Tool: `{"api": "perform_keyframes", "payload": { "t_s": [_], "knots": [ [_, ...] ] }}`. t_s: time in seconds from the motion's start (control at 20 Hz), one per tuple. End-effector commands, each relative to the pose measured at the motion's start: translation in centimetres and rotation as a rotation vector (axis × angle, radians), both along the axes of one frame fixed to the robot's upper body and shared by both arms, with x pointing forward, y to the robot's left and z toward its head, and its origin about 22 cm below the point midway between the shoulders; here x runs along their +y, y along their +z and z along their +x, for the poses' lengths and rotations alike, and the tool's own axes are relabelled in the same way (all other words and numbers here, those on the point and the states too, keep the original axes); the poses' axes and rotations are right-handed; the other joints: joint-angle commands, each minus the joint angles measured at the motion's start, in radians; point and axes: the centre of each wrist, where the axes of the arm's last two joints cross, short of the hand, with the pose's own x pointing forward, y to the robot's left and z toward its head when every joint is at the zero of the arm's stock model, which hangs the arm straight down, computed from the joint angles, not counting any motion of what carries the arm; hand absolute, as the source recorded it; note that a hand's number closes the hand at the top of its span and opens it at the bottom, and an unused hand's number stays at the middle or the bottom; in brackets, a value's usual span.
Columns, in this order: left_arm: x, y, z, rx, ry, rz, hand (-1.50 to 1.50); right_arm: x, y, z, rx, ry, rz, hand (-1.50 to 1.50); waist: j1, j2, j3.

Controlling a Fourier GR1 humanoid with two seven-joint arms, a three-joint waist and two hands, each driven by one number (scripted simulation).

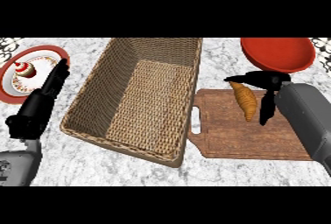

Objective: Pick the croissant from the cutting board and place it in the basket

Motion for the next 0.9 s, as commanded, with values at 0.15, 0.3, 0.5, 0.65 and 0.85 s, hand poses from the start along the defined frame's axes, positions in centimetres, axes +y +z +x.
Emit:
{"api": "perform_keyframes", "payload": {
  "t_s": [0.15,0.3,0.5,0.65,0.85],
  "knots": [
    [-1.7,-1.0,0.4,0.004,-0.025,0.003,0.0,-0.5,-3.9,-0.8,0.012,-0.007,-0.01,-1.5,0.009,0.005,0.001],
    [0.6,1.0,-1.4,-0.01,-0.014,0.018,0.0,-0.3,-1.8,0.1,0.016,-0.013,-0.015,-1.5,0.007,0.001,0.0],
    [-1.0,-0.9,1.3,0.023,-0.017,-0.008,0.0,-0.2,-2.6,0.1,0.038,-0.04,0.066,1.5,0.0,0.004,0.0],
    [-0.3,0.7,-0.4,0.008,-0.003,0.0,0.0,1.0,-4.8,-1.0,-0.017,0.008,0.029,1.5,0.003,0.001,0.0],
    [-0.3,0.7,-0.6,0.013,-0.012,0.004,0.0,-0.2,-3.8,-0.2,-0.065,0.027,0.044,1.5,0.013,0.005,0.001]
  ]
}}
